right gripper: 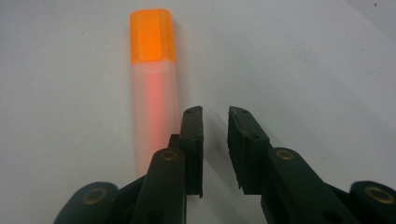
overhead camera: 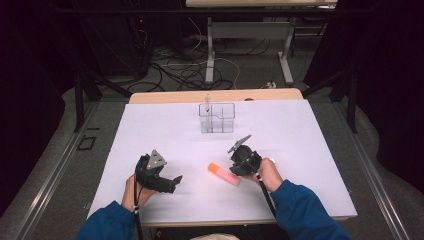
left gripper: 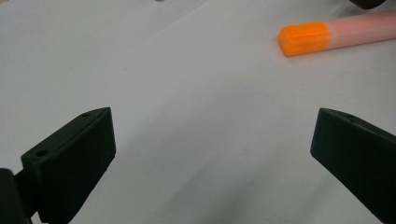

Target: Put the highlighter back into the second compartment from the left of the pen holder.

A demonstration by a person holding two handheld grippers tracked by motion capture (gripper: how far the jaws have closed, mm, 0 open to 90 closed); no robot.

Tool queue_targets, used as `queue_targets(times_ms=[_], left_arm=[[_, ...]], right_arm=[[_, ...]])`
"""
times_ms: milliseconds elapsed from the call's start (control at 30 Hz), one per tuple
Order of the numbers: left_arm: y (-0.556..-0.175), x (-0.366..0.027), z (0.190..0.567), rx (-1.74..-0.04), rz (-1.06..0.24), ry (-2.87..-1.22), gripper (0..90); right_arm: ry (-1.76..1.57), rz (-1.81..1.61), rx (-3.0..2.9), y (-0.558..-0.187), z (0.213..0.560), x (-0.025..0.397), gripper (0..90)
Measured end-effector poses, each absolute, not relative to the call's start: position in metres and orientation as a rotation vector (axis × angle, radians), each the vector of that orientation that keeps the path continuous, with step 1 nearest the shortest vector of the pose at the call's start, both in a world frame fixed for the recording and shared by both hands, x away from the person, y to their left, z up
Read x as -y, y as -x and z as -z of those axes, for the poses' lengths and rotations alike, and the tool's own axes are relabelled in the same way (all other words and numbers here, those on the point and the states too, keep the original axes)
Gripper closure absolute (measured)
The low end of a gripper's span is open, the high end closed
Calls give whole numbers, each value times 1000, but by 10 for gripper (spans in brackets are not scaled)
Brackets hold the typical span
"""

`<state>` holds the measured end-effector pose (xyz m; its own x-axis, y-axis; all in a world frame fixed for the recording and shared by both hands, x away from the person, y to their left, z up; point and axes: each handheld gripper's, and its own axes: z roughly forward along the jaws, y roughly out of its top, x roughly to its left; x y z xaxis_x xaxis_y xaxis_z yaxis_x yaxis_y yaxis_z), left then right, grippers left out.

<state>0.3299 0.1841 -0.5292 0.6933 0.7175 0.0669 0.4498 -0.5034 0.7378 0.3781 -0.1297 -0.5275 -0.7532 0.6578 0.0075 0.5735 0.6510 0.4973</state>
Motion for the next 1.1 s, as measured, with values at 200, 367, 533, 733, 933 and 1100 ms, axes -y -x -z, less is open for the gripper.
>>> queue_targets(times_ms=[200, 367, 533, 733, 933, 1100], left_arm=[[-330, -184, 529, -886, -477, -2181, 0], [-330, -184, 529, -883, -471, -2182, 0], [-330, -185, 529, -881, -468, -2183, 0], [-330, -185, 529, -882, -468, -2183, 0], [-330, -185, 529, -880, -466, -2180, 0], [-330, -185, 529, -880, -468, -2178, 0]], right_arm=[[-1015, -711, -2709, -380, 520, 135, 552], [-1050, -697, -2717, -380, 517, 136, 358], [-1045, -702, -2737, -383, 517, 137, 247], [-1012, -702, -2760, -381, 515, 137, 149], [-994, -716, -2774, -380, 514, 135, 85], [-976, -711, -2782, -380, 513, 133, 23]])
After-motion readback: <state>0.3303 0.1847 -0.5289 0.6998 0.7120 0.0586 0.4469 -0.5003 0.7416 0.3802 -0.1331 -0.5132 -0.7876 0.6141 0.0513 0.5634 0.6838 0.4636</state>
